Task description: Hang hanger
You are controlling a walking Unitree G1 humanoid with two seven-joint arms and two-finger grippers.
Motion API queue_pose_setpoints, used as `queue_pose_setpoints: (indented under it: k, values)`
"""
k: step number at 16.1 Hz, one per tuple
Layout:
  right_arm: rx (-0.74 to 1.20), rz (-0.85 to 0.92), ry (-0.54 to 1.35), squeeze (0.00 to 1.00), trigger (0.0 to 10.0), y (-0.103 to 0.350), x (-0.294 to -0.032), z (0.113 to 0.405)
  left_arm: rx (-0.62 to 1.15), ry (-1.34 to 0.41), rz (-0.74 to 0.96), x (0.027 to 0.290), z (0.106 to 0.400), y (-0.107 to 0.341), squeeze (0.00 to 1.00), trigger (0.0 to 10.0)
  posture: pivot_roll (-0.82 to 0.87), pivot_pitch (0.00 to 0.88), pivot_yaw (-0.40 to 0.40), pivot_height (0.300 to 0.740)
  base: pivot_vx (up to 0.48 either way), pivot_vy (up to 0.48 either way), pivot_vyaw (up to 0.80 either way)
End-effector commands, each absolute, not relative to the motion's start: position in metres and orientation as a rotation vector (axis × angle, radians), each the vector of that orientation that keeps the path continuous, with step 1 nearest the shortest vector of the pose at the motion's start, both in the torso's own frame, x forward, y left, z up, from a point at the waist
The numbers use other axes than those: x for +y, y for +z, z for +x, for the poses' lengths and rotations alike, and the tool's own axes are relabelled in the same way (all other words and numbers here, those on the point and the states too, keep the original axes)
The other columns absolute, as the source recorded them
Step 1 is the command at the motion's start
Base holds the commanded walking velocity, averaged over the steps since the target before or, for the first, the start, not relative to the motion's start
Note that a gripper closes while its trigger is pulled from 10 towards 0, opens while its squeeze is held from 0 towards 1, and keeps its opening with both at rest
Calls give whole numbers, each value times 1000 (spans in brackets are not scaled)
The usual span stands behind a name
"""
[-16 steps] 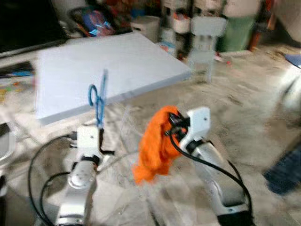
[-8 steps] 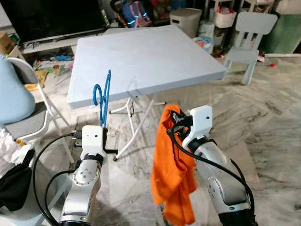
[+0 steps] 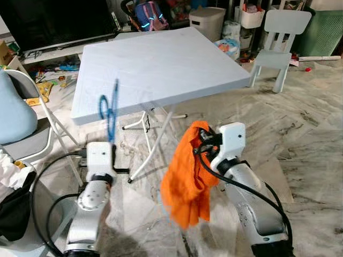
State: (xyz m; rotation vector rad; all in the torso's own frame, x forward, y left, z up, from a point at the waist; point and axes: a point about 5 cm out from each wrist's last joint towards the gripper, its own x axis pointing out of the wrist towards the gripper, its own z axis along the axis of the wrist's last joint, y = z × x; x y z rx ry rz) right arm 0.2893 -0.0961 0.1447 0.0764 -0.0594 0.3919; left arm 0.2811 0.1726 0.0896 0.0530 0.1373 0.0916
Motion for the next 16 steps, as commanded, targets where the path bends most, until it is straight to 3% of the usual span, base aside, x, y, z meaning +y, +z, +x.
queue_pose_setpoints:
  k: [1,16]
  values:
    - [-91,78,413,0,10000,153,-91,288,138,123,41,179,280,90,0,10000,-85,35,83,740,0,0,0]
    - [-74,77,442,0,10000,151,-86,284,130,120,20,176,279,92,0,10000,-85,51,75,740,0,0,0]
